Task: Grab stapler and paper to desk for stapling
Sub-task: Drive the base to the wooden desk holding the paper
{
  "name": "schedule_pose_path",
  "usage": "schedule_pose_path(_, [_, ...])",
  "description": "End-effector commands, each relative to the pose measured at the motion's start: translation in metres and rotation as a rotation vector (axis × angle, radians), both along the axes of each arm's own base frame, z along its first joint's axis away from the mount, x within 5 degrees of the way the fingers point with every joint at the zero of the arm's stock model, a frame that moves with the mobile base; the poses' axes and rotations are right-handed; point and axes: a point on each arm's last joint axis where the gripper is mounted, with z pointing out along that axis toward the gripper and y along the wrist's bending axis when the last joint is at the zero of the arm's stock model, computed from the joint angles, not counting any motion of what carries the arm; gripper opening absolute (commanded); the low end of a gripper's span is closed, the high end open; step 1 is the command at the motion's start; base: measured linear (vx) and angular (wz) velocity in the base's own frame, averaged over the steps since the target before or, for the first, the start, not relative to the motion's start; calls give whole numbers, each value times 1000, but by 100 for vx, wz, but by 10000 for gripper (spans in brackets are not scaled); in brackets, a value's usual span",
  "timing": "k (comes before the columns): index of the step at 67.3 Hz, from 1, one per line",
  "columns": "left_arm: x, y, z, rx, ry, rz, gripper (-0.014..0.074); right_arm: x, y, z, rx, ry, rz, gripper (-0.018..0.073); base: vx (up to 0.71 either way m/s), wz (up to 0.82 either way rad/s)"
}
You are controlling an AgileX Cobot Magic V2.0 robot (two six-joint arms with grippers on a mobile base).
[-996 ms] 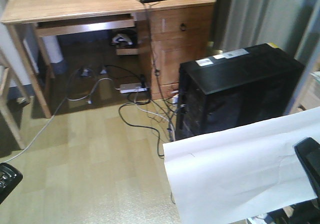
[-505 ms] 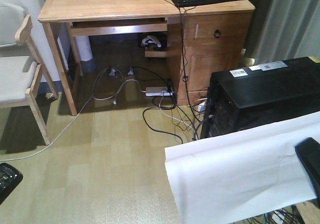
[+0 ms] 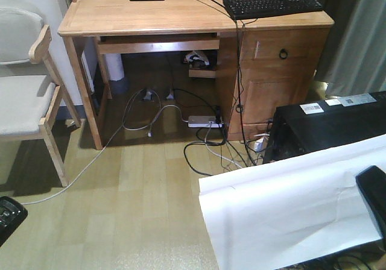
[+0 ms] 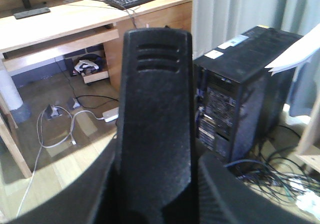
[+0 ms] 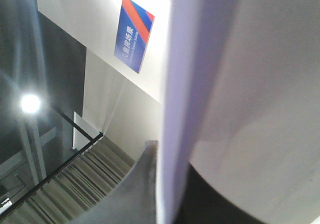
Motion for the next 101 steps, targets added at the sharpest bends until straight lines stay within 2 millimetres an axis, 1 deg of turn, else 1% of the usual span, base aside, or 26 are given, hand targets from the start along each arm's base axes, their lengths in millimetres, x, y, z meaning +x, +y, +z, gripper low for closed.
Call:
schedule_pose_path(1, [2,0,18,-68,-105,14,-7,-2,0,6,32,-54,12,-6,25,4])
schedule_pose_path(101, [2,0,18,-68,-105,14,-7,-2,0,6,31,-53,12,-6,25,5])
